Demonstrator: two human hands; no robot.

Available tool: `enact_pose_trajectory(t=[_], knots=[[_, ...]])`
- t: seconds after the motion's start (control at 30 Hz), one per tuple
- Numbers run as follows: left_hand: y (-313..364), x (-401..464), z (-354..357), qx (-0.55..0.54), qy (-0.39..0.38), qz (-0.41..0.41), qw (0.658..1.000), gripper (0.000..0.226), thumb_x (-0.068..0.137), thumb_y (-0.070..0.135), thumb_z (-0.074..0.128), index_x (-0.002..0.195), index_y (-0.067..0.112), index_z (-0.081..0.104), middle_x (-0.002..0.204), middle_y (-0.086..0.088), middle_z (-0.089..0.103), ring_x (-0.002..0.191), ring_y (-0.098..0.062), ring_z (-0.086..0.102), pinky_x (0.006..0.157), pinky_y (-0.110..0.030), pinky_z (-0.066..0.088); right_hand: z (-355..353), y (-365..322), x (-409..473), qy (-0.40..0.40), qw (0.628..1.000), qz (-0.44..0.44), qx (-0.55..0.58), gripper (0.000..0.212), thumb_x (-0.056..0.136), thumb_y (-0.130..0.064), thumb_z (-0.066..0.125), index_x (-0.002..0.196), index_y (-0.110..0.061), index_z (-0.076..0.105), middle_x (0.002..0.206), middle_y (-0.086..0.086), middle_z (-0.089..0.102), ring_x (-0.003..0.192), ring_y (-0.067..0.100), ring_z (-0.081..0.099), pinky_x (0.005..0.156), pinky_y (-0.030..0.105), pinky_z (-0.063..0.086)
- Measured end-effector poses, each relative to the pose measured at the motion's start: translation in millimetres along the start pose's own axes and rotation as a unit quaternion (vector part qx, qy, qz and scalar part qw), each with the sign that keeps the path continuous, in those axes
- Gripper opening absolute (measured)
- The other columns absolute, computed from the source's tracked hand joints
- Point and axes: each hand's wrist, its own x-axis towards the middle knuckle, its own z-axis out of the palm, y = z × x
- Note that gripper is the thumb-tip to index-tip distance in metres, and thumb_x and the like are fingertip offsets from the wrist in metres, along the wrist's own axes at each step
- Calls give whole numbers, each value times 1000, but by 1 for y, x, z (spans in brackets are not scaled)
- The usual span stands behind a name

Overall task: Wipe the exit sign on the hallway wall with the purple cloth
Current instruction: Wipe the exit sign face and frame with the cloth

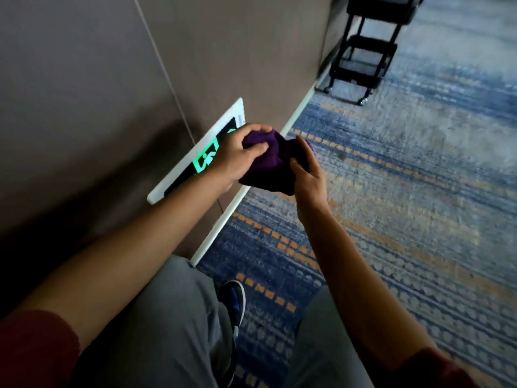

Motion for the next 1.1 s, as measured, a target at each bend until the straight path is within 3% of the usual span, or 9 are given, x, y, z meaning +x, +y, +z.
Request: enact_pose_trajectory(t=[0.07,0.27,0.5,0.57,0.63,0.73,0.83,0.97,1.1], knots=[[4,-3,-6,-15,15,4,1000,31,91,4,69,119,20,71,119,6,71,111,-9,66,101,-23,51,2,-6,4,-22,1000,-7,-1,51,99,-4,52,146,-24,57,136,-5,65,124,9,62,97,22,52],[1,-17,-22,-54,67,-16,996,34,90,8,68,107,37,72,126,7,69,120,-14,65,107,-39,54,19,-11,10,-88,995,-31,-18,49,94,-15,55,135,-40,64,134,-8,67,123,11,63,101,30,54],[-15,-30,-33,7,81,-10,997,31,94,2,65,118,21,70,127,2,69,121,-14,64,105,-27,51,30,16,12,-110,994,-17,12,46,93,-14,58,123,-46,69,133,-3,70,123,16,65,102,37,55],[-21,-44,-34,31,84,2,996,32,93,3,65,121,17,70,128,3,69,121,-11,64,106,-25,50,30,27,2,-127,992,-16,22,46,95,-11,58,125,-43,69,129,-8,71,119,11,66,96,29,55],[-27,-51,-35,31,94,4,995,32,94,1,65,123,14,69,128,0,69,121,-12,64,107,-25,50,27,34,0,-127,991,-15,39,45,96,-9,57,126,-40,69,122,-13,74,114,7,69,89,23,55],[-46,-64,-35,35,118,-16,992,32,94,1,66,125,10,68,125,2,69,119,-9,64,109,-30,49,30,49,-1,-136,989,-21,52,41,96,-13,58,123,-41,70,121,-12,75,114,12,70,92,31,58],[-61,-68,-29,37,89,-38,995,39,94,6,70,132,12,64,119,10,68,108,4,64,107,-28,50,19,67,-6,-104,993,-17,59,34,93,-22,64,119,-43,72,121,-11,75,115,13,69,98,36,56],[-78,-51,-19,82,67,-35,994,45,94,20,74,136,16,60,121,7,68,111,-12,66,103,-26,50,10,80,0,-35,996,-8,81,31,89,-30,69,118,-38,73,120,-7,75,114,12,68,104,36,53],[-89,-37,-13,159,43,-18,986,44,96,18,70,138,14,57,122,7,65,106,5,58,96,-6,42,17,85,5,-67,996,-41,36,32,94,-25,65,125,-34,69,121,-9,74,116,10,68,103,34,54]])
